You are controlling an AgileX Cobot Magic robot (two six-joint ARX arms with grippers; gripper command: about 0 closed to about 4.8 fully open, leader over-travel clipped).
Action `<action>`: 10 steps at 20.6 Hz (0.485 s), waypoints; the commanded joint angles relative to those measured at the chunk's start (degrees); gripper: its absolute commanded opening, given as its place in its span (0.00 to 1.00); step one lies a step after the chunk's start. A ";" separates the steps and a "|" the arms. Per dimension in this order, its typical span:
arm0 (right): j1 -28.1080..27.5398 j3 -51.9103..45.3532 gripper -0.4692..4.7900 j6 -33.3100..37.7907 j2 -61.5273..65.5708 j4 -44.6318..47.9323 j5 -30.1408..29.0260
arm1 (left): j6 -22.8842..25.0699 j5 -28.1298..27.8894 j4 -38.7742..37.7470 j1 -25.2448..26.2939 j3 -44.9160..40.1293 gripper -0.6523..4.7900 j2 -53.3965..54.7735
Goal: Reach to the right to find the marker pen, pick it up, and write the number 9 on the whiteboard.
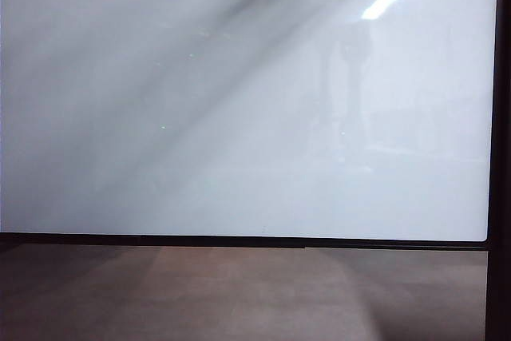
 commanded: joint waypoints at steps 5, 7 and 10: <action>-0.55 2.21 0.08 -0.15 0.81 0.94 0.04 | 0.11 0.09 0.92 -0.04 0.17 0.11 -0.02; -0.55 2.21 0.08 -0.15 0.81 0.66 0.02 | 0.11 0.09 0.92 -0.04 0.17 0.11 -0.02; -0.55 2.21 0.08 -0.15 0.81 0.11 0.02 | 0.11 0.07 0.85 -0.04 0.15 0.11 0.00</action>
